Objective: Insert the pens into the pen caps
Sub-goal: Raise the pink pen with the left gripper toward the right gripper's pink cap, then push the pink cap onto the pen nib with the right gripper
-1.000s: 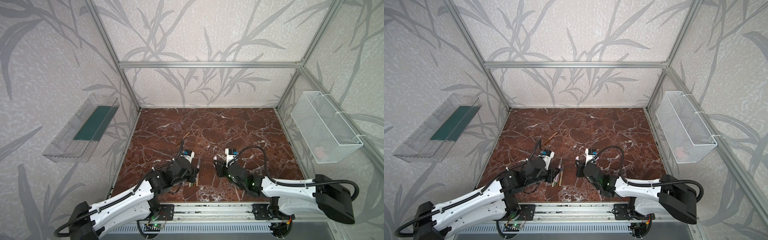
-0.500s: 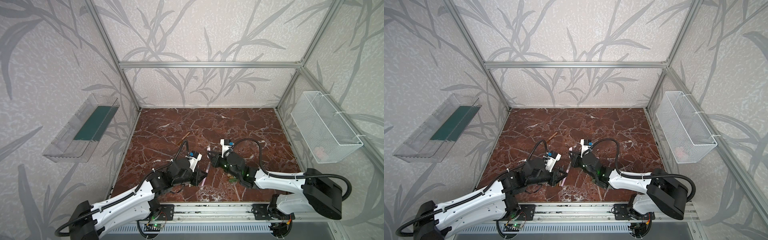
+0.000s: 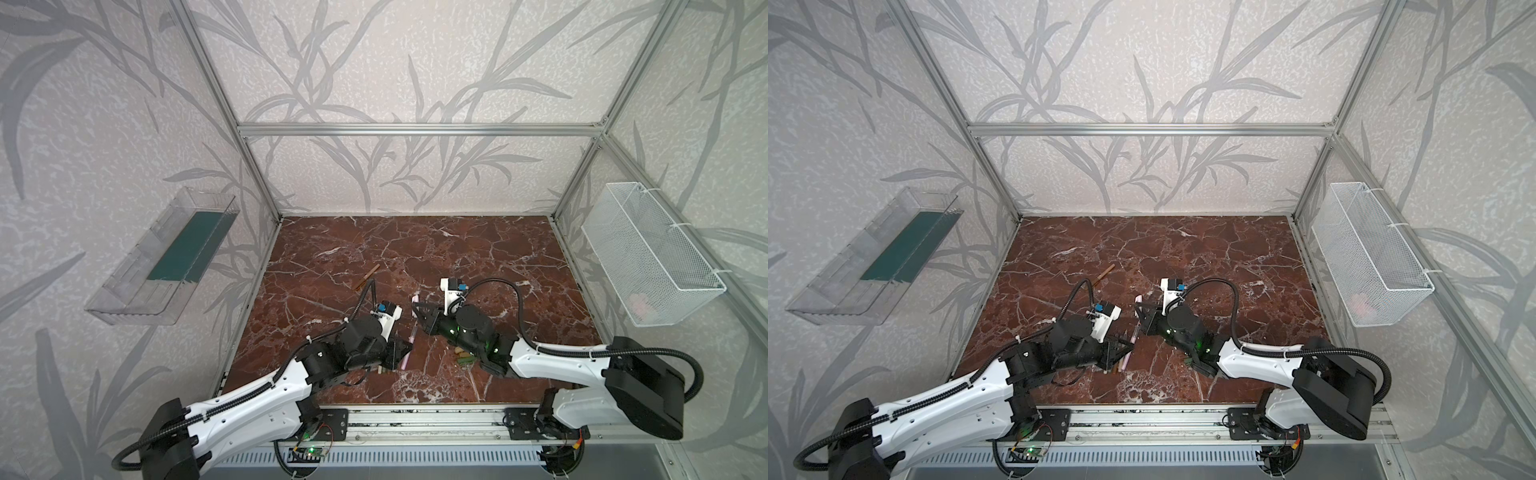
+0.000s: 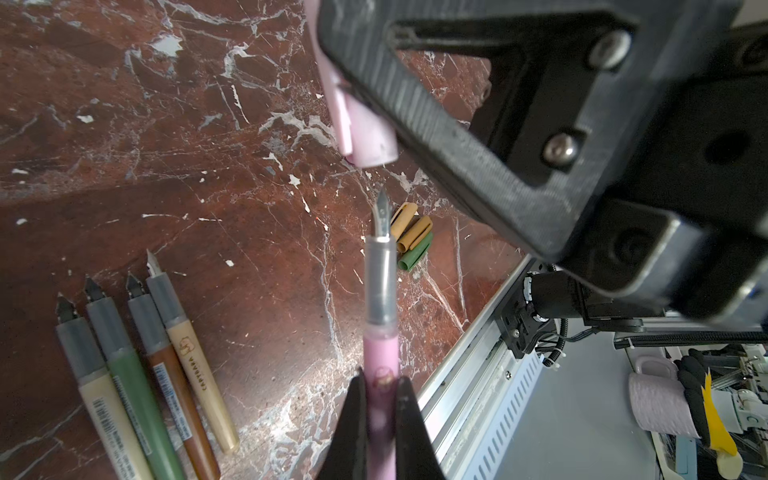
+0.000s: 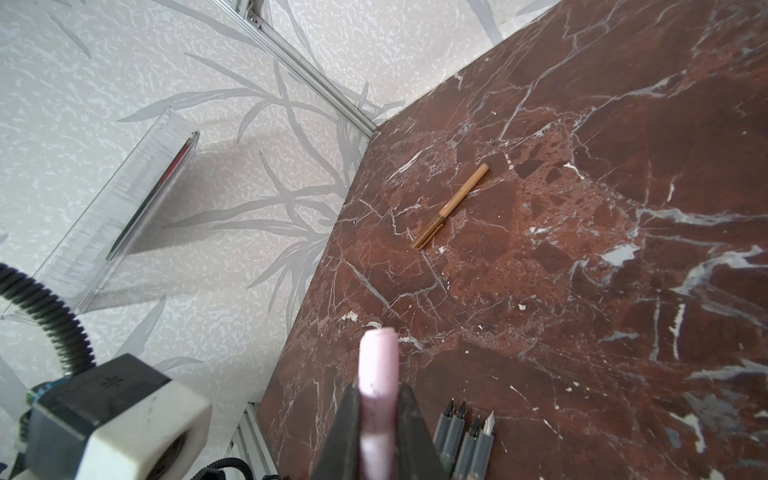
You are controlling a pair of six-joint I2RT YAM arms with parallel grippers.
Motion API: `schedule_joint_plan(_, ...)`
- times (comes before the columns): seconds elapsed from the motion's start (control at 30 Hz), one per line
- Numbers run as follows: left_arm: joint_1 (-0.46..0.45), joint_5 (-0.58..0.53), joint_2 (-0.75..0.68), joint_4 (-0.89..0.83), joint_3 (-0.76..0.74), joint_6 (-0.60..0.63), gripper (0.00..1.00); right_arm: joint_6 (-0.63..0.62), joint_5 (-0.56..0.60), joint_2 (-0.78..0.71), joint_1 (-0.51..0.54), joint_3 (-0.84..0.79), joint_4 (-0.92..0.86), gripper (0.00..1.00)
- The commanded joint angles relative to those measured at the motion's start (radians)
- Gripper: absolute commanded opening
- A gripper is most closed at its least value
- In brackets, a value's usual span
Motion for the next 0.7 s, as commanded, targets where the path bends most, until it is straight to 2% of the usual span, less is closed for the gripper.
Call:
schedule_joint_plan(0.0,0.005,-0.027,0.000,-0.010,0.020,0.009,0.00,0.037,0.011,-0.018,-0.004,-0.017,0.033,0.00)
schedule_joint_plan(0.37,0.006,-0.056,0.005,-0.024,0.026,0.009,0.00,0.055,-0.009,0.015,0.000,-0.008,0.080,0.00)
schedule_joint_plan(0.67,0.015,-0.059,0.004,-0.022,0.044,0.007,0.00,0.066,0.022,0.030,0.013,-0.015,0.083,0.00)
